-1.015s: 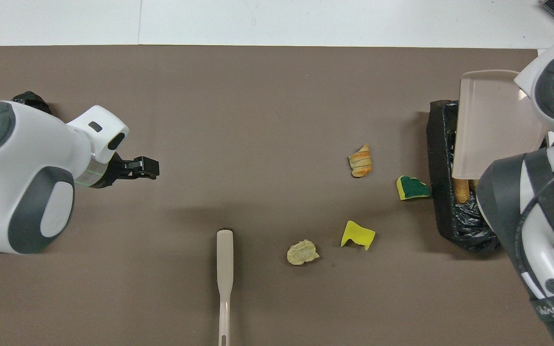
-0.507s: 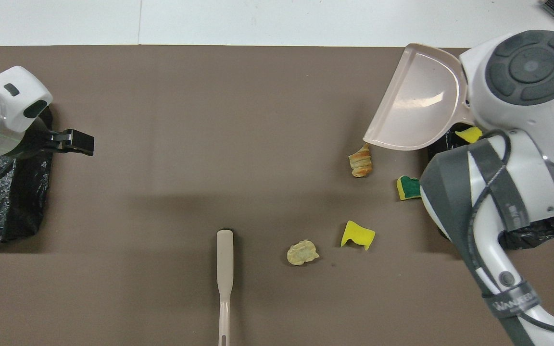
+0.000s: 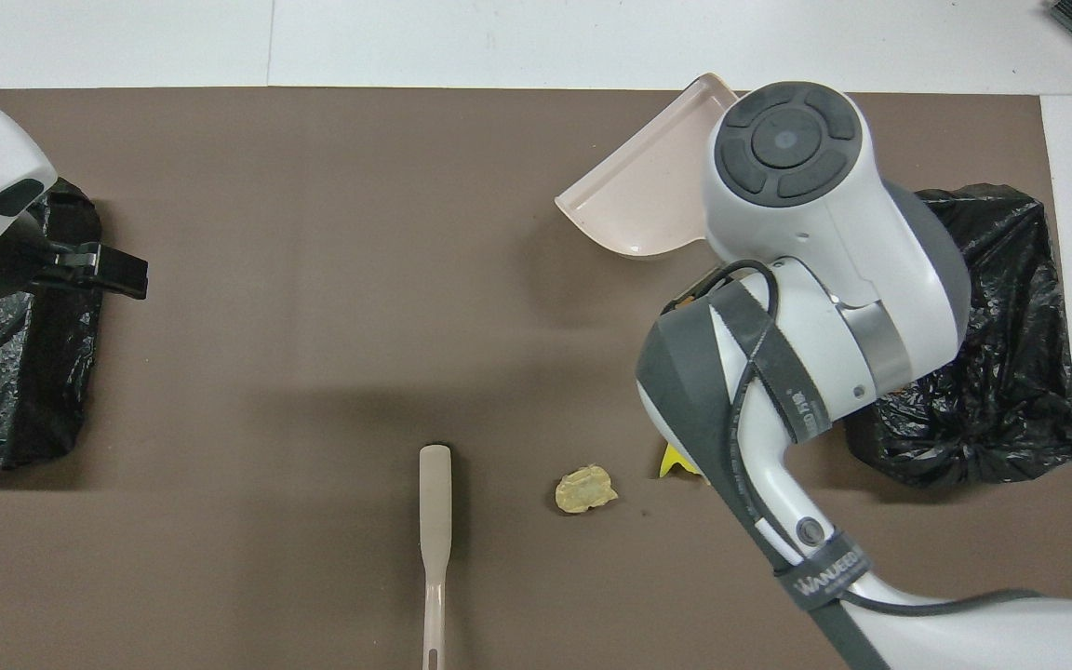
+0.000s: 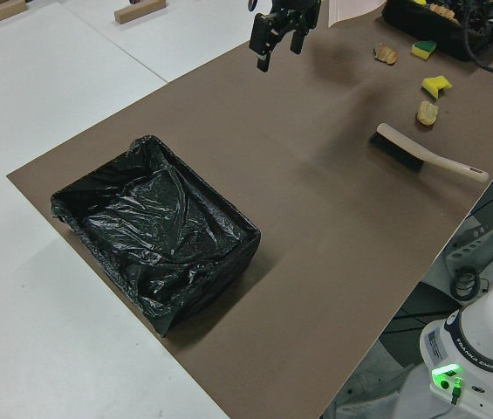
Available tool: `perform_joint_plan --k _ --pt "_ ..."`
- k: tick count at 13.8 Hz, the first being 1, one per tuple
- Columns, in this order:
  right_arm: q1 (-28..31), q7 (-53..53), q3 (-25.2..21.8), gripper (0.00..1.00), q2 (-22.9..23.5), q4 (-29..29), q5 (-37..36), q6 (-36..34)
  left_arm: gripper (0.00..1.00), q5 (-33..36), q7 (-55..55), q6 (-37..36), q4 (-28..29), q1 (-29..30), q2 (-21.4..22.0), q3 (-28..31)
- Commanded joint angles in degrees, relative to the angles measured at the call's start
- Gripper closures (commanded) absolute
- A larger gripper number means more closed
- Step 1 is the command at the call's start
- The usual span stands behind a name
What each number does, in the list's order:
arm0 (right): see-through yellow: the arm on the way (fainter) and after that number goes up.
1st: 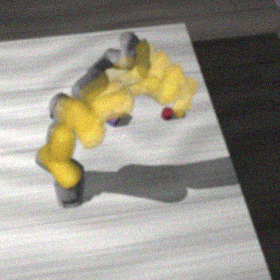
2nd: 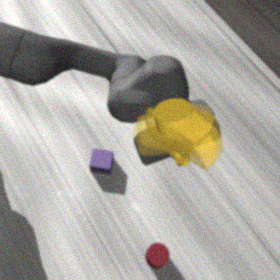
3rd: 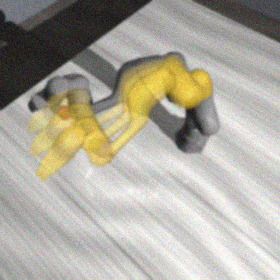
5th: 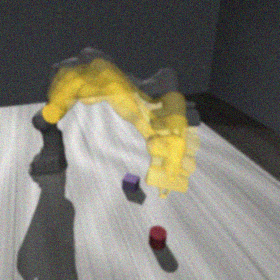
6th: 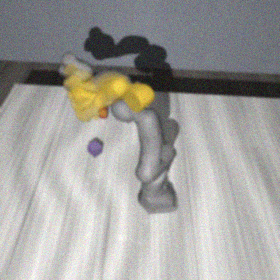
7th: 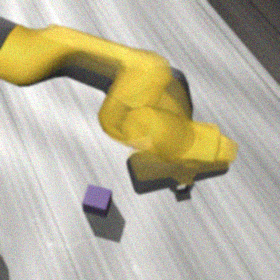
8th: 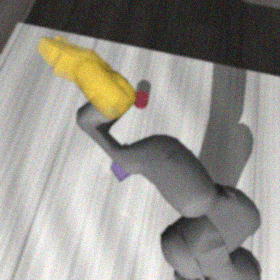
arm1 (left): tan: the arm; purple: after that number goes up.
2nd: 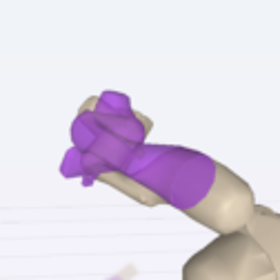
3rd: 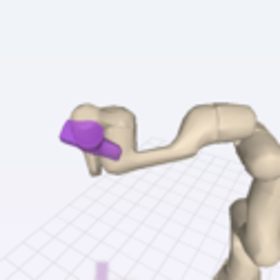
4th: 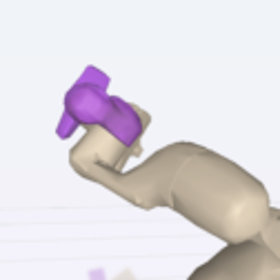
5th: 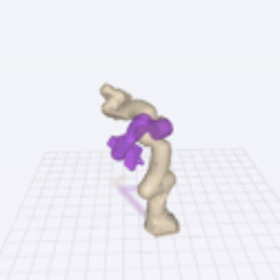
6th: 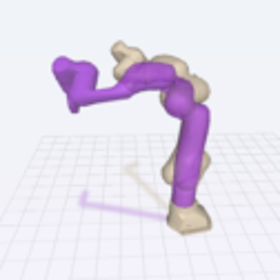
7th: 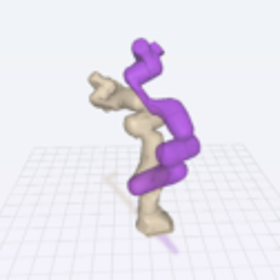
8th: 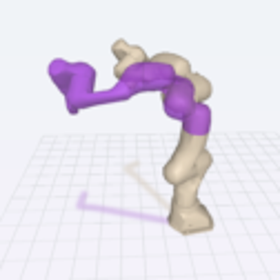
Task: Sweep and dump trash in bin
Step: 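Bring the empty dustpan back and set it on the table with the right gripper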
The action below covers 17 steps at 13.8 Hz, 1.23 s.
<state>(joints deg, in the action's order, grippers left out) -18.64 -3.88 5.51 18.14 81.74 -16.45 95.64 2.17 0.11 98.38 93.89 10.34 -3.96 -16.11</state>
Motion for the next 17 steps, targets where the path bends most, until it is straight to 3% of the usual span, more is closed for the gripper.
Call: perform_joint_plan --k 1,4,7,10,14,17 --pt "-2.2 9.7 -0.1 1.00 2.4 -5.2 5.5 -2.2 0.00 0.6 -0.5 -0.4 -1.2 0.8 -0.6 -0.6" --pt "-8.1 25.5 0.0 1.00 8.6 -10.2 6.3 -1.8 0.00 0.8 -0.8 -0.6 -1.7 -1.7 -0.6 1.4" --pt "-12.4 37.1 -0.1 1.00 12.8 -12.7 8.7 1.5 0.00 0.6 -1.2 -2.2 -3.7 -11.7 0.3 12.0" --pt "-16.2 47.8 0.1 1.00 19.3 -17.3 9.1 4.1 0.00 0.6 -1.6 -2.1 -2.6 -12.4 1.9 12.7" --pt "-17.5 50.8 1.9 1.00 21.6 -17.3 15.4 10.3 0.00 0.4 -2.0 2.2 4.8 -12.0 6.1 12.8" --pt "-19.2 50.8 1.9 1.00 22.4 -16.1 17.0 10.9 0.00 0.3 -2.6 4.0 6.5 -12.0 6.9 12.8"
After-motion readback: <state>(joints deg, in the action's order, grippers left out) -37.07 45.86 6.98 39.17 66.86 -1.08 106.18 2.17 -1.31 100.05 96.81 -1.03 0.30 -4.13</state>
